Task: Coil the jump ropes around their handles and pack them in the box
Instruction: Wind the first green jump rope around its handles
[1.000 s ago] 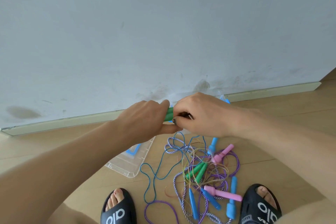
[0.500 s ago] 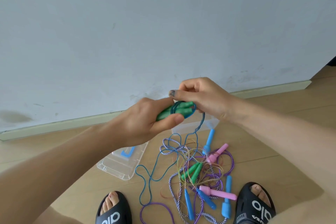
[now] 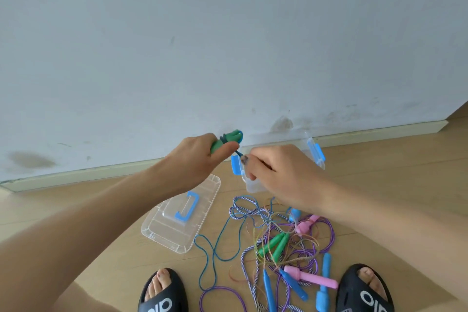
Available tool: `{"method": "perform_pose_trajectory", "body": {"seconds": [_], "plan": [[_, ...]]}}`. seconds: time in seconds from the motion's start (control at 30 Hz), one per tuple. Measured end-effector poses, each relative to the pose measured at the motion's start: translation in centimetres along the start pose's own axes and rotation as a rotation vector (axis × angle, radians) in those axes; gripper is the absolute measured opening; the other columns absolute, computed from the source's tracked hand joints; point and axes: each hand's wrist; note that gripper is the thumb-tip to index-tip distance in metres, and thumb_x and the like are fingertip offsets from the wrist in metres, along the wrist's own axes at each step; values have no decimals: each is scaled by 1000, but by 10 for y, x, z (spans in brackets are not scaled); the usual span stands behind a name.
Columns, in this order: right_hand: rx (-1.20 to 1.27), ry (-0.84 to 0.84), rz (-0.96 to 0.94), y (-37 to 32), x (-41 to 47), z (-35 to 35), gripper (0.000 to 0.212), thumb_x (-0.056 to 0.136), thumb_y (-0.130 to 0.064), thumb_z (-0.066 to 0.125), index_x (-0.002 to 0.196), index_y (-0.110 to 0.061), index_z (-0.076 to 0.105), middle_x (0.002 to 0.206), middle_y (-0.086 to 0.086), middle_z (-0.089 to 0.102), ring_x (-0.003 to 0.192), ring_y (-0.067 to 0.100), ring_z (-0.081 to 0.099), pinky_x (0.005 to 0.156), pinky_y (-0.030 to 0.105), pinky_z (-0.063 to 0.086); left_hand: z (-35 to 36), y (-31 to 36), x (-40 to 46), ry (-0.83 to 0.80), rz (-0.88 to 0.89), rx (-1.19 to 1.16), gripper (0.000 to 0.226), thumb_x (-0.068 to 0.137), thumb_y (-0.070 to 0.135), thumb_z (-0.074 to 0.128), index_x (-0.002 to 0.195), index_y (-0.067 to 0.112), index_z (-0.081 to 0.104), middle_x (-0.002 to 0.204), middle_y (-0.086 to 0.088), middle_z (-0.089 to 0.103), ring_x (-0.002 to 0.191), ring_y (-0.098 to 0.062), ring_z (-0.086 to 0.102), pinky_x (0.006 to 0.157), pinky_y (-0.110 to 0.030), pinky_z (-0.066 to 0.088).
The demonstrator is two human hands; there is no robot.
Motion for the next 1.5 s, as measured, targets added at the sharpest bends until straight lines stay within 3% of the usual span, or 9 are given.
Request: {"method": "perform_pose_trajectory", "body": {"seconds": [0.17, 0.4, 0.67, 0.8, 0.93, 1.07, 1.23, 1.4, 1.5], "plan": [[-38, 15, -46, 2, 5, -16, 40, 99, -33, 47, 69, -8, 56, 45, -6, 38, 40, 8, 39, 48, 24, 29, -4, 1, -1, -23, 129, 148, 49, 95, 61, 38, 79, 14, 39, 66, -4, 47, 54, -21, 40, 47, -29, 29], [-78, -83, -113, -4, 0, -19, 41, 99, -31, 49, 66, -7, 54, 46, -5, 35, 45, 12, 31, 47, 24, 27, -3, 2, -9, -86, 327, 428, 50, 94, 65, 33, 88, 15, 36, 65, -2, 48, 54, -23, 47, 53, -37, 39], [-39, -62, -126, -8, 4, -25, 50, 100, -38, 51, 62, -5, 47, 51, -2, 34, 49, 10, 29, 49, 26, 24, 1, 13, -18, -72, 461, 548, 50, 89, 71, 30, 96, 22, 36, 70, 5, 48, 65, -23, 53, 59, -32, 39], [88, -78, -77, -7, 6, -26, 49, 100, -38, 51, 61, -10, 46, 52, -1, 38, 48, 9, 31, 48, 21, 27, -3, 13, -20, -19, 459, 530, 41, 89, 71, 28, 88, 30, 24, 68, 5, 49, 61, -24, 52, 56, -32, 40], [126, -141, -41, -6, 4, -23, 46, 101, -37, 49, 62, -14, 52, 44, -9, 43, 45, 9, 36, 47, 18, 31, 4, 13, -23, 12, 483, 543, 48, 86, 75, 28, 95, 30, 42, 69, 3, 56, 62, -25, 57, 58, -34, 47], [151, -108, -35, 0, 10, -29, 45, 97, -41, 57, 61, -14, 52, 47, -8, 40, 46, 9, 33, 48, 20, 29, -2, 16, -25, 0, 467, 542, 61, 82, 75, 23, 108, 25, 47, 68, 3, 49, 63, -25, 52, 57, -33, 41], [122, -25, -70, 8, 18, -23, 51, 94, -44, 60, 60, -10, 44, 52, -7, 30, 51, 9, 27, 47, 19, 23, -1, 24, -35, -154, 500, 339, 47, 80, 78, 29, 82, 31, 34, 65, 3, 49, 58, -15, 48, 56, -32, 39], [253, -9, -42, 12, 22, -21, 52, 100, -43, 52, 61, -16, 31, 60, -3, 22, 56, 14, 23, 54, 29, 22, -7, 17, -31, -85, 490, 80, 52, 81, 73, 40, 75, 22, 42, 56, 0, 47, 51, -18, 42, 49, -28, 35], [423, -91, 20, 9, 23, -15, 54, 100, -44, 51, 63, -9, 34, 59, -2, 23, 56, 17, 22, 55, 30, 22, -9, 15, -30, -56, 521, 62, 50, 82, 72, 42, 74, 23, 41, 53, 2, 45, 50, -18, 40, 46, -26, 33]]}}
Point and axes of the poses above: each hand's wrist, its own x-axis towards the middle knuckle, its own z-axis out of the palm, y = z × x
